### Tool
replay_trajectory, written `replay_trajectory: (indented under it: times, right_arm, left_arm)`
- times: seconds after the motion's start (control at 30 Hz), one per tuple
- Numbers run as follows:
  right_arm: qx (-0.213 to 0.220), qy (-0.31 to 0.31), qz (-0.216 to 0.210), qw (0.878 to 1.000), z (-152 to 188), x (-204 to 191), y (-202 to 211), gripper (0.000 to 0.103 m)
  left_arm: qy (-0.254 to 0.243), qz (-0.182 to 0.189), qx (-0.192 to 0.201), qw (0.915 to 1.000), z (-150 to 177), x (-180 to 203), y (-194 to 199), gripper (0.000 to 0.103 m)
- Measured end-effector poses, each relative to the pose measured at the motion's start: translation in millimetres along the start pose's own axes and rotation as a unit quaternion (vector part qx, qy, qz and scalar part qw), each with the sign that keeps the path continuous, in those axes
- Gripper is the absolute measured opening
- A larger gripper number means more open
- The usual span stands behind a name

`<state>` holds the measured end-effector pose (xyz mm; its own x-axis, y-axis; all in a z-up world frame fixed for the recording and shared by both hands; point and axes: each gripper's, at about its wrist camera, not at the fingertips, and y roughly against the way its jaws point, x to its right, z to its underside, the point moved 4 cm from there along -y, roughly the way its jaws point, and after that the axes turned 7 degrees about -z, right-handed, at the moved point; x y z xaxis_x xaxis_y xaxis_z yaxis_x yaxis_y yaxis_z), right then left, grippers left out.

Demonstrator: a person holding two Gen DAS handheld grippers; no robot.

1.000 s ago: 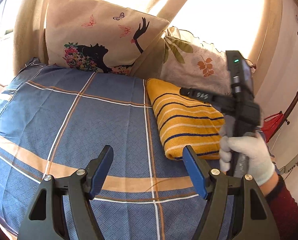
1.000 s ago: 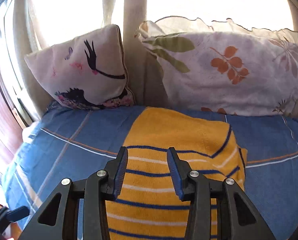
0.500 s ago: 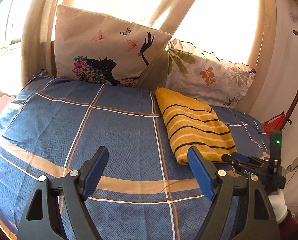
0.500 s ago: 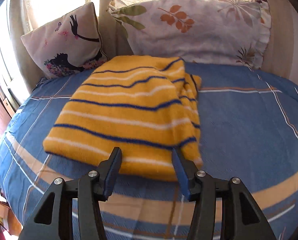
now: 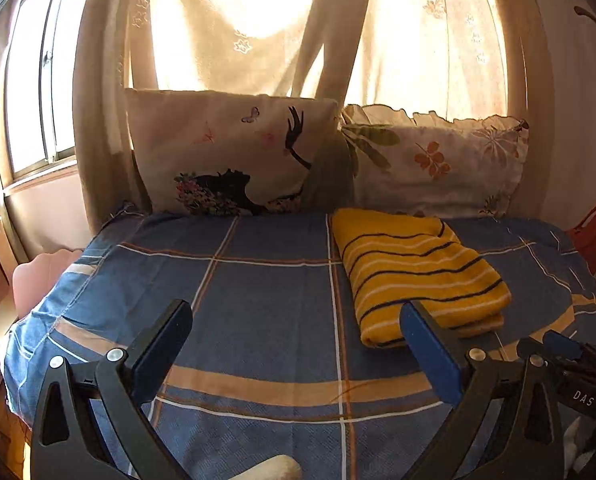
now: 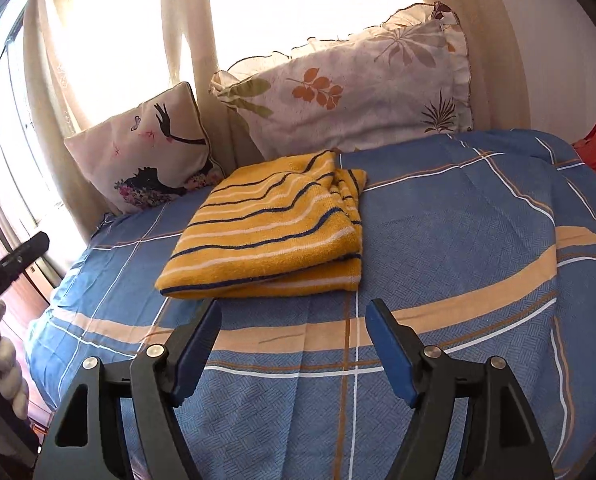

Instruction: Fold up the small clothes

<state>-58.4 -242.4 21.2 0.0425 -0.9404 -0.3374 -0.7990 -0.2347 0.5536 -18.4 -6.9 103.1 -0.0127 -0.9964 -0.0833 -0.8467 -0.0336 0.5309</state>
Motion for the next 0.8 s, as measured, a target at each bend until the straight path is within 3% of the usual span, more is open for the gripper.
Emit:
replay_trajectory:
  times: [0.07,0.27,0.8]
  right_arm:
    - [-0.008,0.003,0.011,1.0,3.4,1.5,-2.5,0.079]
    - [-0.015,-0.002,0.025,1.0,10.1,10.6,-2.8,0.079]
    - [-0.036,-0.016,0.029,0.999,14.1,14.9,-15.5,0.081]
  left_arm:
    - [-0.016,0.01,-0.029,0.9994,13.1,13.5,-8.4,0.103]
    - [-0.057,0.002,-0.055,0.9968,29.4,36.6,-14.8,0.103]
    - [-0.086,0.031,-0.113,0.9895,50.7,54.4,-33.2,0.103]
